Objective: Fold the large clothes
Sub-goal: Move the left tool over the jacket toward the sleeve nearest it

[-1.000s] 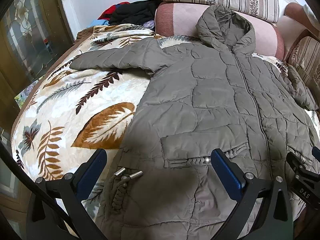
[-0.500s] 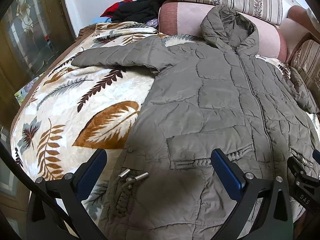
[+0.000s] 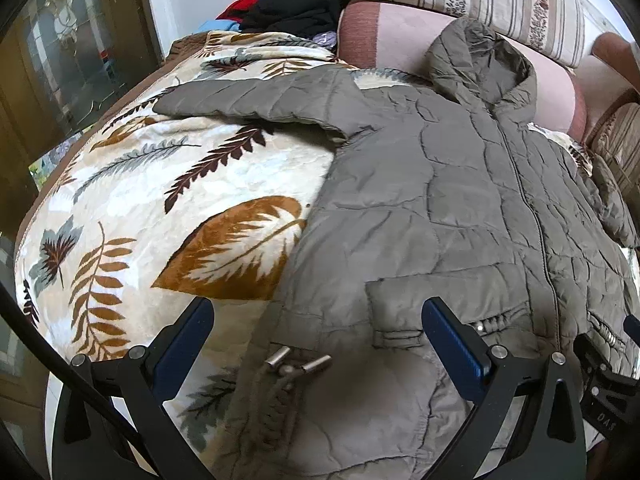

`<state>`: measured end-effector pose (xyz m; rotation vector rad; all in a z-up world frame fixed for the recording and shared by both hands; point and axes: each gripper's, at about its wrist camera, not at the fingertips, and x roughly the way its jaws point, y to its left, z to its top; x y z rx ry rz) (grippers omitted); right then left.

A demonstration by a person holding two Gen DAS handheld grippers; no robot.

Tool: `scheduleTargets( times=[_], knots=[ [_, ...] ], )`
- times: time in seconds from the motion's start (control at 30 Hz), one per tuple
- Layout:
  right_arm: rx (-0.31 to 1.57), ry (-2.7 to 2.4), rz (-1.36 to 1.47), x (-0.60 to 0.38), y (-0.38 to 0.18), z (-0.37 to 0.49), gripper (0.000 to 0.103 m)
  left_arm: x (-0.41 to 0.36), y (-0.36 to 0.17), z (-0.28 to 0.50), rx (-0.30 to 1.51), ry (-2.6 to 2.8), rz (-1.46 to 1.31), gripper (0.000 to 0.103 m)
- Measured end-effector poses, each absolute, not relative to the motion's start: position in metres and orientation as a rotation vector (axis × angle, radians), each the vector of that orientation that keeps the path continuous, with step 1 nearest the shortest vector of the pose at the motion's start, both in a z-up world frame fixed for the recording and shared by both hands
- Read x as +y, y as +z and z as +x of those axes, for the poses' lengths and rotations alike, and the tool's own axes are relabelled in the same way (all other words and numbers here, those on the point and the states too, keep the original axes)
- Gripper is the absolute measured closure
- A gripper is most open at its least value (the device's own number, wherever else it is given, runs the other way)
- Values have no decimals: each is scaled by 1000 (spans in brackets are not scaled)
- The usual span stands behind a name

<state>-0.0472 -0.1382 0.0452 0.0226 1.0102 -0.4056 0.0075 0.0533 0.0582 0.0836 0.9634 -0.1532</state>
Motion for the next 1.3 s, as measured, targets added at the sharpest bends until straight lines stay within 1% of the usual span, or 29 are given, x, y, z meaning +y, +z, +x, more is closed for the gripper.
scheduleTargets(
  times=[0.83,1.3],
  knots=[
    [1044,-289,-39,-93,53,-13,4,96,40,34,1003,-94,-6,0],
    [1057,-280,-4,-102,50,1,4,106,30,51,1031,-57,-10,0]
  ],
)
